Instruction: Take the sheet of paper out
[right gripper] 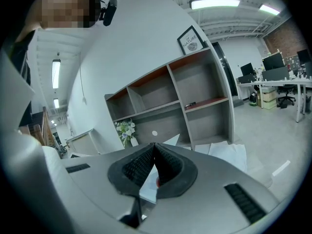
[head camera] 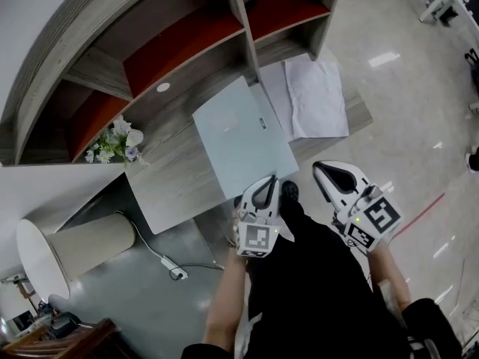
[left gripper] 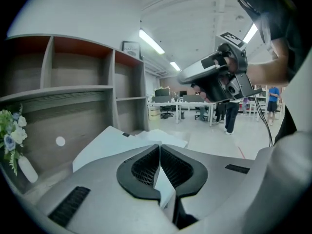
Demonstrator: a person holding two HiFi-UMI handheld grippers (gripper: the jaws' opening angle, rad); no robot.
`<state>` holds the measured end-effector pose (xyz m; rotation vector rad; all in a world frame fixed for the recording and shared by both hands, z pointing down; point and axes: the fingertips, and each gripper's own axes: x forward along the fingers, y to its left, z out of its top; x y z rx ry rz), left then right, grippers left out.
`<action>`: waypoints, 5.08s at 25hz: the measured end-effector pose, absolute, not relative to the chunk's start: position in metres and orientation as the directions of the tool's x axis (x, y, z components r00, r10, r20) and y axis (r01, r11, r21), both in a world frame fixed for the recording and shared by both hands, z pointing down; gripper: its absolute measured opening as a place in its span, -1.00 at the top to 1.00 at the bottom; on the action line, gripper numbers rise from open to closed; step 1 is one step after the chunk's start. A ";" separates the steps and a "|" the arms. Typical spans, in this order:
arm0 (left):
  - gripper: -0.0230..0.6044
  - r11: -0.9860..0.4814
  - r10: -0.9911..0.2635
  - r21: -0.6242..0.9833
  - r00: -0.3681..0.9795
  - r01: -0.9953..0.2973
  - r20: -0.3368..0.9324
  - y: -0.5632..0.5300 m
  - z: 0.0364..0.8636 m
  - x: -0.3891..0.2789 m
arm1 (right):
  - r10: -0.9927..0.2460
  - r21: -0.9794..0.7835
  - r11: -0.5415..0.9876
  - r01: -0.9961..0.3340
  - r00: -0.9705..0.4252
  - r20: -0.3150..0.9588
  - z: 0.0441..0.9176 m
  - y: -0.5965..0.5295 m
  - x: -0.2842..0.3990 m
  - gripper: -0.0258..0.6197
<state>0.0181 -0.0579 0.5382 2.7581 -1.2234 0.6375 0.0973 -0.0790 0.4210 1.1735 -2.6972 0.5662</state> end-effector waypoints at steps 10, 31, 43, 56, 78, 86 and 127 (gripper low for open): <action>0.87 -0.570 -0.784 -0.072 0.516 -0.818 0.345 -0.052 0.511 -0.013 | -0.637 -0.257 0.687 -0.680 -0.733 0.238 0.401 -0.087 0.078 0.88; 0.89 -0.233 -0.933 0.044 0.236 -0.971 0.271 -0.025 0.470 -0.118 | -0.496 -0.230 0.813 -0.535 -0.843 0.209 0.386 -0.097 0.015 0.88; 0.89 -0.118 -0.948 0.079 0.136 -0.990 0.287 -0.007 0.472 -0.170 | -0.440 -0.211 0.844 -0.494 -0.860 0.258 0.398 -0.100 -0.031 0.88; 0.89 -0.091 -0.943 0.099 0.117 -0.991 0.311 0.007 0.484 -0.216 | -0.438 -0.106 0.842 -0.529 -0.786 0.437 0.462 -0.106 -0.089 0.88; 0.88 -0.207 -0.904 0.173 0.256 -0.963 0.344 0.018 0.500 -0.261 | -0.453 -0.055 0.763 -0.644 -0.593 0.665 0.595 -0.132 -0.159 0.88; 0.88 -0.259 -0.886 0.205 0.317 -0.944 0.339 0.020 0.503 -0.266 | -0.402 -0.024 0.773 -0.633 -0.520 0.753 0.641 -0.131 -0.175 0.47; 0.88 -0.371 -0.836 0.288 0.452 -0.883 0.310 0.017 0.505 -0.270 | -0.387 0.112 0.659 -0.743 -0.207 0.899 0.721 -0.160 -0.149 0.87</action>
